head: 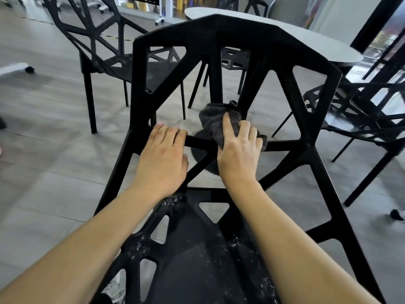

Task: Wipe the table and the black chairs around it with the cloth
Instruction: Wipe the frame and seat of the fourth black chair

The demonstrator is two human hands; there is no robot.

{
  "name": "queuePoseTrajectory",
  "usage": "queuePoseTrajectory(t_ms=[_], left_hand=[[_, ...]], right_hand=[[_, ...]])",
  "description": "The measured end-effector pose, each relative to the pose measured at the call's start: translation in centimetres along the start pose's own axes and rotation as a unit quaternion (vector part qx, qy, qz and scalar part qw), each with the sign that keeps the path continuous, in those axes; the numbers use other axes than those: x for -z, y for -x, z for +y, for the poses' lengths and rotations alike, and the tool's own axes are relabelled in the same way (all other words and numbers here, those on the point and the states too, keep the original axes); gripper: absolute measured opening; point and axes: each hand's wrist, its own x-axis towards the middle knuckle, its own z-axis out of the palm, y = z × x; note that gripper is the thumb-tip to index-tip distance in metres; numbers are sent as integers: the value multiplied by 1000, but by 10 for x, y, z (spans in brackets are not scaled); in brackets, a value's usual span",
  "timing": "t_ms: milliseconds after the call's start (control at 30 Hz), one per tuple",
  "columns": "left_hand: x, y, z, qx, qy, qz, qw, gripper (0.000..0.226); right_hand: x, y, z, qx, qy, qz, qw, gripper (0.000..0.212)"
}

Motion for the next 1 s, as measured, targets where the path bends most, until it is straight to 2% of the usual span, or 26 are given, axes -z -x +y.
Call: queuePoseTrajectory(t_ms=[167,300,400,600,767,900,1000], left_hand=[[-2,0,1,-3,1,8,1000,50],[-3,1,1,-6,-6,12,1000,52],[-3,2,0,-6,-9,8,1000,53],[-3,1,4,4,-15,5,1000,54],[-5,2,1,-11,-15,11,1000,53],[-4,2,1,-8,-16,10,1000,54],[-4,1,1,-6,-3,15,1000,52]], right_hand=[[-15,30,-8,-7,-14,37,999,82],[-28,85,11,129,-20,3,991,75],[-25,77,38,171,8,-6,985,70],[7,-19,56,147,4,61,987,65],[37,-100,50,23,-45,106,993,65],[24,-71,33,-5,-140,68,988,71],[5,-9,23,37,-99,7,994,76]])
